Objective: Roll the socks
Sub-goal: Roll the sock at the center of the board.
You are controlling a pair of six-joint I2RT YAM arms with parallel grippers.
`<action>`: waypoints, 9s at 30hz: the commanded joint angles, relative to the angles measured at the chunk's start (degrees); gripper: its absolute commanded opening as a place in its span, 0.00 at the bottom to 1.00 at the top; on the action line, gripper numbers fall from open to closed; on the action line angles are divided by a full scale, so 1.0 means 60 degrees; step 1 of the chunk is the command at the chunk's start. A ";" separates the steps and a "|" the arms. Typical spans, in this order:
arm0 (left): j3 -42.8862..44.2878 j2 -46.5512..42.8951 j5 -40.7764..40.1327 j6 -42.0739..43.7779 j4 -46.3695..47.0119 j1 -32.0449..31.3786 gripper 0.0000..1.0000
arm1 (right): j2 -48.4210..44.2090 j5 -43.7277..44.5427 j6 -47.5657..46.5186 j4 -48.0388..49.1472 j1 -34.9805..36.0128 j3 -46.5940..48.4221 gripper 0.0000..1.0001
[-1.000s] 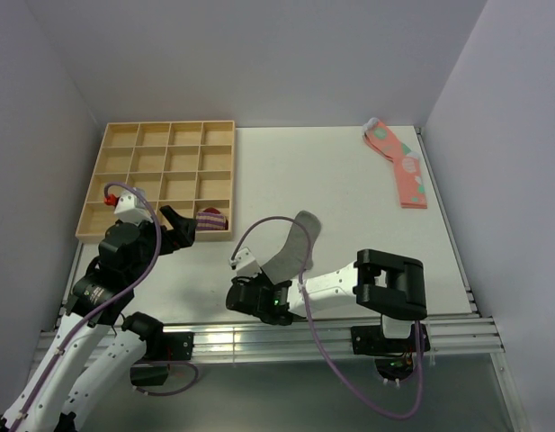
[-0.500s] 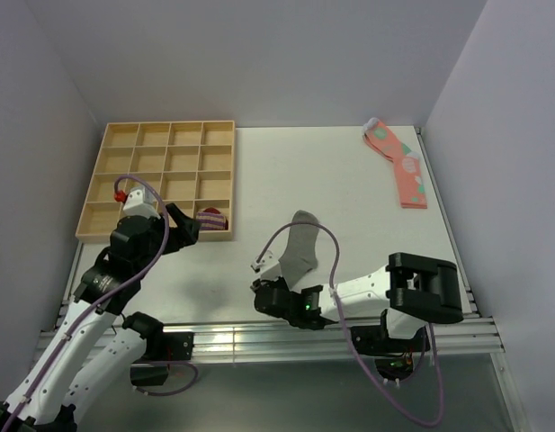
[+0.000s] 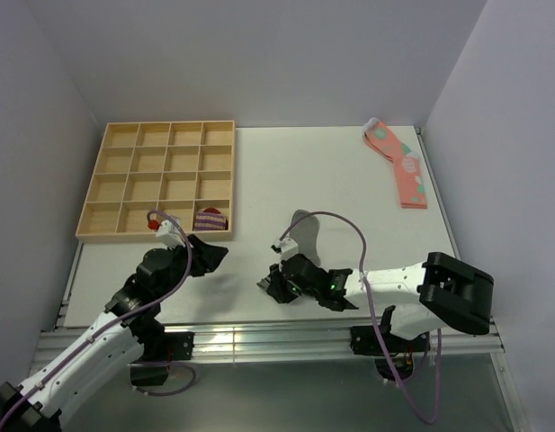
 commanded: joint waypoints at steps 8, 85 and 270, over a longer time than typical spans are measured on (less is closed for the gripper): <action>-0.1635 0.2312 -0.0714 0.0508 0.6487 -0.2575 0.53 | -0.0369 -0.3479 0.0401 0.0093 -0.1937 -0.0340 0.28; 0.1645 1.1368 -0.1563 0.2473 0.7769 -0.5711 0.00 | -0.2211 -0.5448 0.0857 0.0168 -0.6113 -0.2201 0.51; 0.5586 1.0855 -0.0846 0.1007 -0.2326 -0.5169 0.00 | -0.2142 0.1837 -0.0199 0.4575 0.0992 -0.3329 0.46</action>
